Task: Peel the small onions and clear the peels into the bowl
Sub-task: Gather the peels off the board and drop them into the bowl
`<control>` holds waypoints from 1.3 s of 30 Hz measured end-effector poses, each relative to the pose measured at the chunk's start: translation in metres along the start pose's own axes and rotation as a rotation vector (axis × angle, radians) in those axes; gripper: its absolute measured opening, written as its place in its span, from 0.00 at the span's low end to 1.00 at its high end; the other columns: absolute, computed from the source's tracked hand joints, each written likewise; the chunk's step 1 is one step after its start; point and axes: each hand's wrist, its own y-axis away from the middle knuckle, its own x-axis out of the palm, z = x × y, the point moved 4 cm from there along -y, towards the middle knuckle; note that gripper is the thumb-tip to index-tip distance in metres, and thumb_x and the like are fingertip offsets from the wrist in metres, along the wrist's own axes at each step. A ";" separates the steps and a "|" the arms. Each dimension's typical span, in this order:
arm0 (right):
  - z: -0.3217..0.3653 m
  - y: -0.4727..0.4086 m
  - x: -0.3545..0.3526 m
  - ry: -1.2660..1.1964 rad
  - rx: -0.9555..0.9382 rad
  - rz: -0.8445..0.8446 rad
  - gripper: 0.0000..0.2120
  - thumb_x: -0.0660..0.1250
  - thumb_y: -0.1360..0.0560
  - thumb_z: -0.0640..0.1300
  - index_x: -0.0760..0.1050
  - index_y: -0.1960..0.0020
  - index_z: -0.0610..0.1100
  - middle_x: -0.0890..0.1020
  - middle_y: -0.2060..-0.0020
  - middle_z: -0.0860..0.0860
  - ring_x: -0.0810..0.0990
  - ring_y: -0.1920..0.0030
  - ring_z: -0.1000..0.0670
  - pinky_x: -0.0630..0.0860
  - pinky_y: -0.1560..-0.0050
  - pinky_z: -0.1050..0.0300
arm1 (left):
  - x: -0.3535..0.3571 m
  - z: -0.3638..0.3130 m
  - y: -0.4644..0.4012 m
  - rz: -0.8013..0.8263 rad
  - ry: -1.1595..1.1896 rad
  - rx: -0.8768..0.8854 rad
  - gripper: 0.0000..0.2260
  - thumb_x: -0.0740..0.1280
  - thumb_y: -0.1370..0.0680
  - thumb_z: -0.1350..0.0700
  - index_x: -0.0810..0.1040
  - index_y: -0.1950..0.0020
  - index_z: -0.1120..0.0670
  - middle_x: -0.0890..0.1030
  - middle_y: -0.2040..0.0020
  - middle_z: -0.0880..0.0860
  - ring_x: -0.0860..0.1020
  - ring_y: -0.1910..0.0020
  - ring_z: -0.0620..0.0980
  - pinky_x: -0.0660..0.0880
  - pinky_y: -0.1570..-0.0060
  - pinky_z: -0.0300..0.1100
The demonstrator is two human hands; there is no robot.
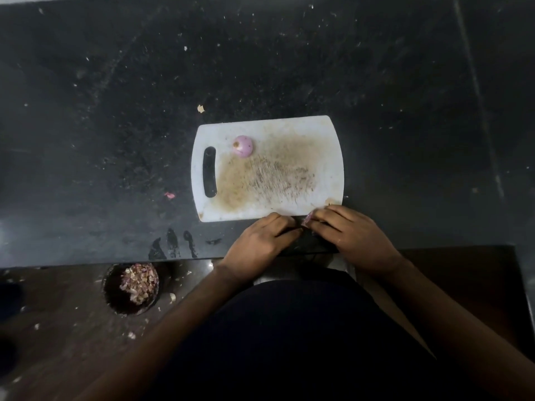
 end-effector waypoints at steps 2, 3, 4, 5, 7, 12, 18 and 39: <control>0.002 0.004 -0.002 0.023 -0.024 0.006 0.19 0.63 0.22 0.40 0.75 0.31 0.43 0.79 0.36 0.46 0.76 0.36 0.44 0.78 0.39 0.49 | 0.002 -0.005 0.000 0.005 0.031 -0.044 0.12 0.72 0.22 0.58 0.82 0.39 0.60 0.81 0.43 0.58 0.78 0.44 0.55 0.76 0.45 0.45; 0.002 0.007 -0.002 0.027 -0.033 0.005 0.19 0.62 0.22 0.40 0.75 0.31 0.43 0.79 0.37 0.45 0.76 0.37 0.43 0.78 0.42 0.50 | 0.003 -0.008 0.001 0.014 0.037 -0.064 0.13 0.72 0.22 0.58 0.82 0.39 0.61 0.80 0.42 0.58 0.77 0.43 0.55 0.75 0.45 0.45; 0.001 0.009 -0.002 0.016 -0.035 0.008 0.19 0.62 0.22 0.39 0.75 0.31 0.42 0.79 0.37 0.45 0.76 0.38 0.43 0.79 0.44 0.50 | 0.005 -0.010 0.001 0.022 0.043 -0.085 0.13 0.73 0.22 0.58 0.82 0.39 0.61 0.80 0.42 0.58 0.77 0.42 0.55 0.75 0.45 0.45; 0.001 0.011 -0.002 -0.003 -0.030 0.014 0.19 0.63 0.22 0.39 0.74 0.31 0.42 0.79 0.38 0.44 0.75 0.38 0.43 0.79 0.45 0.50 | 0.006 -0.012 0.002 0.020 0.055 -0.108 0.12 0.72 0.22 0.60 0.82 0.39 0.61 0.80 0.42 0.57 0.77 0.42 0.55 0.76 0.46 0.45; 0.002 0.010 -0.004 -0.037 -0.025 0.007 0.17 0.63 0.21 0.39 0.73 0.32 0.41 0.79 0.40 0.43 0.76 0.39 0.43 0.81 0.46 0.49 | 0.009 -0.017 0.003 0.000 0.076 -0.146 0.10 0.70 0.21 0.63 0.82 0.40 0.62 0.80 0.42 0.58 0.77 0.43 0.55 0.77 0.47 0.45; 0.016 -0.009 -0.008 -0.091 -0.091 -0.022 0.11 0.61 0.17 0.38 0.77 0.38 0.38 0.80 0.47 0.44 0.79 0.47 0.45 0.79 0.47 0.50 | 0.015 -0.025 0.009 -0.070 0.045 -0.262 0.11 0.62 0.19 0.61 0.79 0.40 0.63 0.78 0.42 0.59 0.74 0.44 0.55 0.75 0.43 0.46; 0.041 -0.059 0.003 -0.378 -0.095 -0.022 0.08 0.66 0.20 0.38 0.80 0.42 0.41 0.79 0.52 0.46 0.77 0.52 0.47 0.77 0.52 0.51 | -0.013 -0.015 0.041 -0.528 0.393 -0.831 0.16 0.65 0.19 0.68 0.67 0.45 0.47 0.80 0.51 0.55 0.81 0.53 0.50 0.79 0.52 0.46; 0.358 -0.302 0.078 -1.384 0.435 0.404 0.13 0.61 0.16 0.44 0.80 0.55 0.44 0.78 0.70 0.53 0.77 0.63 0.52 0.80 0.50 0.56 | -0.141 0.095 0.312 -1.671 0.974 -1.203 0.10 0.72 0.21 0.58 0.81 0.43 0.61 0.85 0.53 0.54 0.81 0.54 0.50 0.79 0.47 0.43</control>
